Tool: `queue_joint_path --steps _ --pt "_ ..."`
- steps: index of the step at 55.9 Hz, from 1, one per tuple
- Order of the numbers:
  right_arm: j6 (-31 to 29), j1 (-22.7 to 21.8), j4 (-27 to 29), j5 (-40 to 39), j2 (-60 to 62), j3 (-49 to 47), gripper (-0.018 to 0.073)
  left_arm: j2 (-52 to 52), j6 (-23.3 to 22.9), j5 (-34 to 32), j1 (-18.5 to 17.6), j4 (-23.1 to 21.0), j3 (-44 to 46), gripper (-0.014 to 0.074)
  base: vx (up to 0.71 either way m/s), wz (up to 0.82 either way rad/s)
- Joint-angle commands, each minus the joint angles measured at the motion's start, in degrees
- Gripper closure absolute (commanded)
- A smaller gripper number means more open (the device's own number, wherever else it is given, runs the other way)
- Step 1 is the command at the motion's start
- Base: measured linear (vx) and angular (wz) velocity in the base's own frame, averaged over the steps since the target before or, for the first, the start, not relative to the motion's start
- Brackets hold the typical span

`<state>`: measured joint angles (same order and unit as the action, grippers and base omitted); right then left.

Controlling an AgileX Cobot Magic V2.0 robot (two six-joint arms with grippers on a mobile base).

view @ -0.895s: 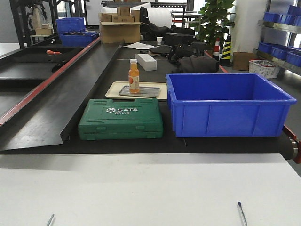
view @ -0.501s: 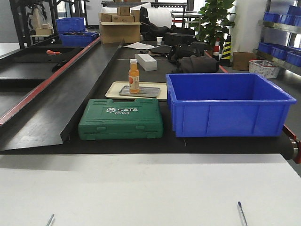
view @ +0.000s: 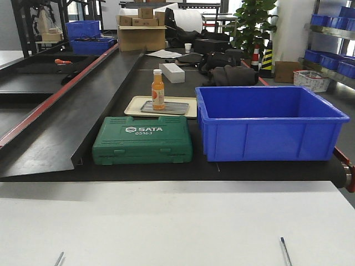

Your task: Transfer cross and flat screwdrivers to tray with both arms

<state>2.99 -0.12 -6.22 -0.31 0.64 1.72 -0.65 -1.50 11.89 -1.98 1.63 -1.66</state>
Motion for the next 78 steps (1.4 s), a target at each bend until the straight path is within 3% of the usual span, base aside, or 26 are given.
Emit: queue_joint_path --steps 1,15,23,32,37,41,46,51,58,65,78 --pt "-0.1 0.0 -0.5 -4.7 0.3 0.4 0.0564 -0.8 0.8 -9.6 0.3 0.0 1.6 0.0599 0.00 0.00" --pt "-0.1 0.0 -0.5 -4.7 0.3 0.4 0.0564 -0.8 0.8 -13.3 0.3 0.0 1.6 0.0599 0.00 0.00" --pt "-0.1 0.0 -0.5 -8.8 0.3 0.4 0.0564 -0.8 0.8 -15.1 0.3 0.0 2.0 0.0599 0.00 0.00" --pt "0.2 0.0 -0.4 -14.0 0.3 0.2 0.0564 -0.8 0.5 -23.3 0.3 -0.1 2.1 0.0599 0.00 0.00" --pt "4.7 0.0 0.8 -16.4 0.3 -2.3 0.0564 -0.8 -3.5 -28.7 0.3 -1.6 4.3 0.0599 0.00 0.00" --pt "6.7 0.0 0.9 -15.6 0.2 -7.2 0.0564 -0.6 -4.8 -25.8 0.3 -1.6 9.5 0.0599 0.00 0.00" --pt "4.3 0.0 0.7 -9.9 -2.5 -16.3 0.0564 2.1 -2.1 -17.3 0.3 -1.6 18.7 0.0599 0.00 0.00" --pt "1.7 0.0 0.7 -2.3 -10.1 -25.2 0.0564 8.8 0.6 -10.9 0.3 -1.6 28.0 0.0599 0.00 0.00" --pt "1.5 0.0 0.9 6.0 -23.1 -36.1 0.0564 21.1 0.6 -6.3 0.3 -1.6 39.4 0.0599 0.00 0.00" --pt "1.5 0.0 0.9 7.1 -35.2 -41.4 0.0564 31.9 0.6 -4.9 0.3 -2.0 45.5 0.0599 0.00 0.00" --pt "1.6 0.0 1.0 8.4 -48.7 -42.4 0.0564 44.2 0.6 -7.3 0.3 -2.0 46.2 0.0596 0.00 0.00"
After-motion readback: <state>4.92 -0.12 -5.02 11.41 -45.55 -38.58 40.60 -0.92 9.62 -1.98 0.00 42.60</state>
